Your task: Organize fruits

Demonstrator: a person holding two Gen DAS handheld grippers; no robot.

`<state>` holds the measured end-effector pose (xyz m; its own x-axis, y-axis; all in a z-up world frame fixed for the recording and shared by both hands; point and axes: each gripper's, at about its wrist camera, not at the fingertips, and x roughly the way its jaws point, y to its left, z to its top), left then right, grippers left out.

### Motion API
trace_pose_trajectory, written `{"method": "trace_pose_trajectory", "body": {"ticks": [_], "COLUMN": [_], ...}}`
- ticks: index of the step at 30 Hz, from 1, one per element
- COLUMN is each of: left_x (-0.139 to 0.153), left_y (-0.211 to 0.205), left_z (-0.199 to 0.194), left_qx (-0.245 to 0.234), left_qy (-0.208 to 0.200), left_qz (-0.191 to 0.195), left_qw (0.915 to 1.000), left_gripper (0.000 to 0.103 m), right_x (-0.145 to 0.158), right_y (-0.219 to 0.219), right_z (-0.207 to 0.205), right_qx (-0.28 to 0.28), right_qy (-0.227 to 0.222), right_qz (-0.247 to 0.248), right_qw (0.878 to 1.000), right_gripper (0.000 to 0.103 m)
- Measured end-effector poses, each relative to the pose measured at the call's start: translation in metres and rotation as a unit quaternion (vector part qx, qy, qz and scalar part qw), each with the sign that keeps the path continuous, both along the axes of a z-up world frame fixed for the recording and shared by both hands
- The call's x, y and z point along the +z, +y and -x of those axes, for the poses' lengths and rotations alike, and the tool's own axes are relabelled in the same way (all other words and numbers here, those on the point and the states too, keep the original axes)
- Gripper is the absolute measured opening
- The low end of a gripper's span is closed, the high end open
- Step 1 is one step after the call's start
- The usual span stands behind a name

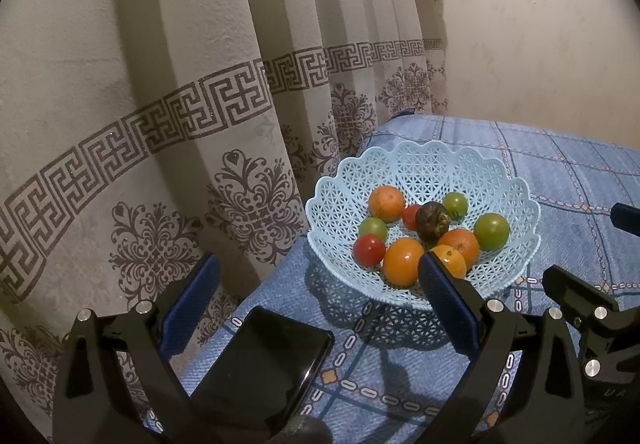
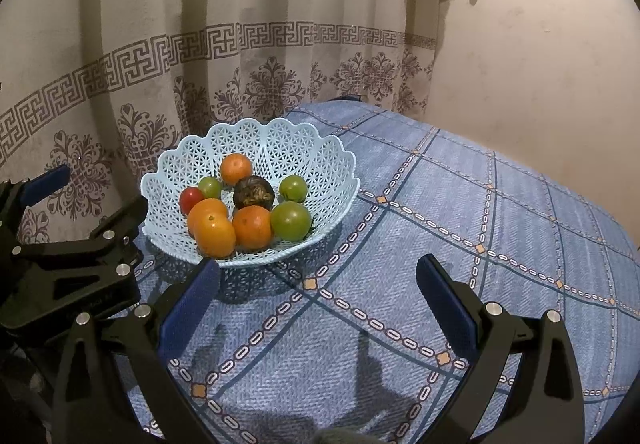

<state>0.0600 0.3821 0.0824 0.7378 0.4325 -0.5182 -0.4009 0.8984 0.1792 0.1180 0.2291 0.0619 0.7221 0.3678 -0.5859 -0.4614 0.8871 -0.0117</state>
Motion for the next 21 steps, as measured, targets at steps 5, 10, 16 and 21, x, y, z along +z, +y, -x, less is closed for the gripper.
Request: {"method": "trace_pose_trajectory", "body": {"ticks": [5, 10, 16, 21], "left_x": [-0.0022, -0.0023, -0.0025, -0.0056], "left_y": [-0.0019, -0.0027, -0.0022, -0.0023], "left_z": [-0.0002, 0.0000, -0.0003, 0.0000], "left_qx": [-0.001, 0.000, -0.001, -0.002], "left_qy": [0.001, 0.002, 0.002, 0.003], "left_qz": [0.001, 0.001, 0.001, 0.001], "left_qw": [1.0000, 1.0000, 1.0000, 1.0000], "left_gripper": [0.100, 0.100, 0.100, 0.100], "right_x": [-0.0003, -0.0018, -0.0030, -0.0042], "right_y": [0.0006, 0.0014, 0.0016, 0.0022], "right_z": [-0.0003, -0.0001, -0.0006, -0.0006], "right_qx": [0.000, 0.003, 0.006, 0.006], "right_qy": [0.001, 0.002, 0.005, 0.006], "right_qz": [0.000, 0.001, -0.001, 0.001], "right_qw": [1.000, 1.000, 1.000, 1.000], "right_gripper": [0.098, 0.098, 0.098, 0.098]}}
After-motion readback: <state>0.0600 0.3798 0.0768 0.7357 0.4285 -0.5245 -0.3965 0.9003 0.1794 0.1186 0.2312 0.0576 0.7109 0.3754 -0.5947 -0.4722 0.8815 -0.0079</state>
